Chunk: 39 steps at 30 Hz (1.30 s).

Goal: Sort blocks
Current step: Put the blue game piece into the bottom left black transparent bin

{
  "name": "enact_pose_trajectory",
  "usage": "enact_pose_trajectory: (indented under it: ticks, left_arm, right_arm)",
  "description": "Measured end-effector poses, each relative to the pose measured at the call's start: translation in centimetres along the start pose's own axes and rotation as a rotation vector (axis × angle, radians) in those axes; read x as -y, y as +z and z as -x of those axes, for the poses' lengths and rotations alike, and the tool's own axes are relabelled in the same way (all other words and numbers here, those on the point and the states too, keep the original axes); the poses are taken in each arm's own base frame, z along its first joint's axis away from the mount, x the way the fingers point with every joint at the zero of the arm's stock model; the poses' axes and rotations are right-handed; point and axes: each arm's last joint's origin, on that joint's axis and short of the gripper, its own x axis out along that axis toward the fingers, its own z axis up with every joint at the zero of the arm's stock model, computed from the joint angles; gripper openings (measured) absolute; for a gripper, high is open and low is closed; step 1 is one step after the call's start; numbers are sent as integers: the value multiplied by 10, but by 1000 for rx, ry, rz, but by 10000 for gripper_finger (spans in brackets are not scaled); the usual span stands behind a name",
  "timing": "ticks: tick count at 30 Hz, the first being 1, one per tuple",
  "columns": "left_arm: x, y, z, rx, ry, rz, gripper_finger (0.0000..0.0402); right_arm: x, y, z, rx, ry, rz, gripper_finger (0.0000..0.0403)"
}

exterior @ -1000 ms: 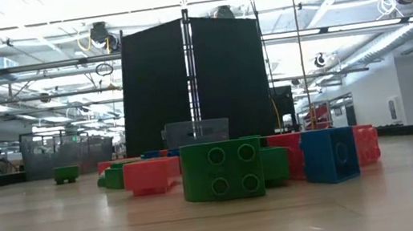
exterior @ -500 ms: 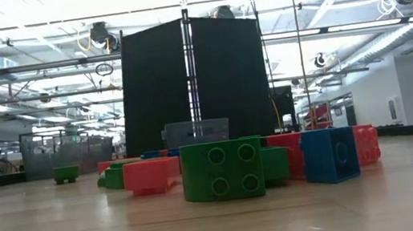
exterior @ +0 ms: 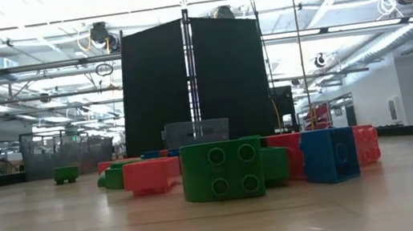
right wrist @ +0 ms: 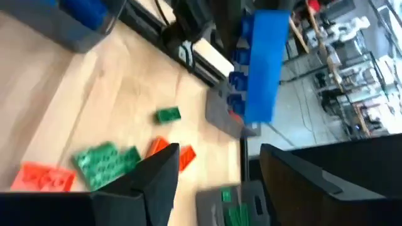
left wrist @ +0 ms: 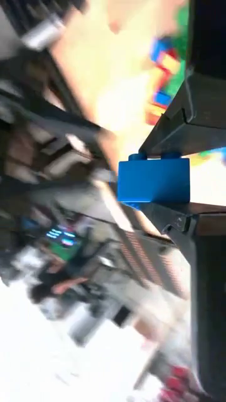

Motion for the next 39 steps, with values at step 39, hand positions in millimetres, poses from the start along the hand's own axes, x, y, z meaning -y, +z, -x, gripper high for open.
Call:
enact_pose_trajectory:
  ticks: [39]
  left_arm:
    - [52,-62,90,-1022,-592,798,190]
  right_arm:
    - [8,-45,5,-248,122,-252,208]
